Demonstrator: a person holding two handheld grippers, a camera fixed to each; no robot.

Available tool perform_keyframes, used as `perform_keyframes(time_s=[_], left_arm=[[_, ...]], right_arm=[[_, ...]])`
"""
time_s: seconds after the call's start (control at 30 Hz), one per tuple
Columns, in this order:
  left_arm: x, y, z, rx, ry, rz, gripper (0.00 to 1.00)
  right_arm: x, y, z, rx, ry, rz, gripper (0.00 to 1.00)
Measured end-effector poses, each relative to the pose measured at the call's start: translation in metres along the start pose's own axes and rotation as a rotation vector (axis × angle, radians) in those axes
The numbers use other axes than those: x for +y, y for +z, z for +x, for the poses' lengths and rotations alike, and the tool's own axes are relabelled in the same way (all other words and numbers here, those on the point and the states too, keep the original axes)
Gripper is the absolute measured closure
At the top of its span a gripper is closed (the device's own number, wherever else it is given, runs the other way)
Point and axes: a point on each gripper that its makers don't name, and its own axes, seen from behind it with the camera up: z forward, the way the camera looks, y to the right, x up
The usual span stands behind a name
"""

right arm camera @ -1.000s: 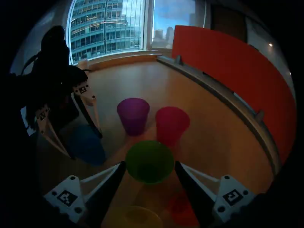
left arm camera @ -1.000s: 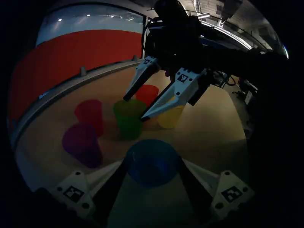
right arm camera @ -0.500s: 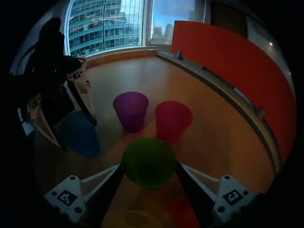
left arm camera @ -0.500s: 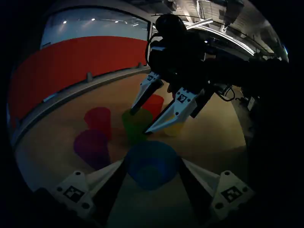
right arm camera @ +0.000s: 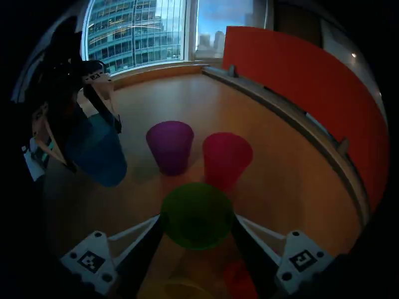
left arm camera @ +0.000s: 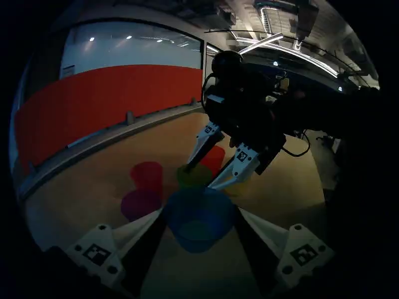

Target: Pour water

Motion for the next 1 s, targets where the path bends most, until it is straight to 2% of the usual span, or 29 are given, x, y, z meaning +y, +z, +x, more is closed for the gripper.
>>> perform_keyframes(time_s=[0.3,0.5,0.7,1.0], left_arm=[[-0.009,-0.01,0.014,0.036,-0.024,0.036,0.11],[-0.016,-0.02,0.03,0.077,-0.032,0.066,0.1],[-0.019,-0.031,0.049,0.117,-0.019,0.095,0.1],[-0.023,-0.043,0.079,0.193,-0.017,0.134,0.11]], right_arm=[[-0.001,-0.012,0.013,0.067,0.031,-0.007,0.08],[-0.002,-0.028,0.022,0.121,0.044,-0.017,0.08],[-0.003,-0.046,0.027,0.163,0.037,-0.038,0.08],[-0.006,-0.074,0.048,0.263,0.039,-0.064,0.08]])
